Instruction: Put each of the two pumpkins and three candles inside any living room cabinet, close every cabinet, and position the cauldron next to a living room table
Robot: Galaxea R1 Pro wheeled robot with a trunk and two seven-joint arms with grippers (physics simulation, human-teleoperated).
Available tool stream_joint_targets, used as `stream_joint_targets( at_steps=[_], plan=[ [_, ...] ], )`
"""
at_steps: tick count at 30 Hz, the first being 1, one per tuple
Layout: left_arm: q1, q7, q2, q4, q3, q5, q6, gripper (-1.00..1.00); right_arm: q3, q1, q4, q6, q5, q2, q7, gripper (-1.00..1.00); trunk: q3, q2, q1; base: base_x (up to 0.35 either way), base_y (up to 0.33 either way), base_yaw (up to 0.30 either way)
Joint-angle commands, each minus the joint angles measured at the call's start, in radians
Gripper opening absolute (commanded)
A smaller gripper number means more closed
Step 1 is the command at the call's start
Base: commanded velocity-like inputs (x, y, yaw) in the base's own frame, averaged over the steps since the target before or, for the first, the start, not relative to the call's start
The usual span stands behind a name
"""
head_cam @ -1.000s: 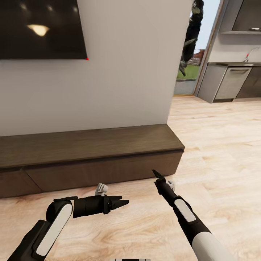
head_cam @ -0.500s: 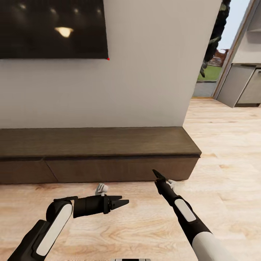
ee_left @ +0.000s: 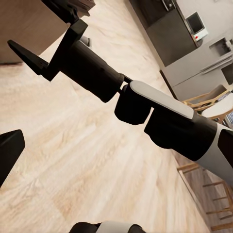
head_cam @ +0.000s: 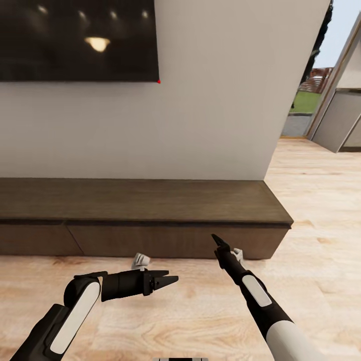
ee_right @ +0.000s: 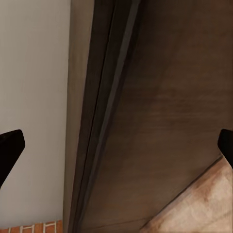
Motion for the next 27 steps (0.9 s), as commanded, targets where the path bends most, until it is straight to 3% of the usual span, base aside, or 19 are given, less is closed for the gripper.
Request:
stream_joint_targets(
  at_steps=[1, 18, 24, 27],
  plan=[
    [-0.001, 0.001, 0.001, 0.000, -0.001, 0.004, 0.005, 1.00, 0.000, 0.000, 0.000, 0.004, -0.011, 0.000, 0.001, 1.00, -0.001, 0.000, 0.000, 0.064, 0.000, 0.003],
    [-0.001, 0.002, 0.001, 0.000, -0.001, 0.003, 0.000, 1.00, -0.007, 0.001, 0.005, 0.002, -0.020, -0.007, 0.000, 1.00, -0.001, 0.000, 0.000, 0.074, 0.053, 0.000],
    [-0.001, 0.002, 0.001, 0.000, -0.002, 0.003, -0.003, 1.00, -0.042, 0.001, 0.006, -0.013, -0.021, -0.008, 0.007, 1.00, -0.001, 0.000, 0.000, 0.027, 0.010, 0.000],
    [-0.001, 0.002, 0.000, 0.000, -0.002, 0.002, -0.003, 1.00, -0.048, 0.001, 0.008, -0.015, -0.021, -0.009, 0.048, 1.00, -0.001, 0.000, 0.000, 0.026, 0.002, 0.000]
  ],
)
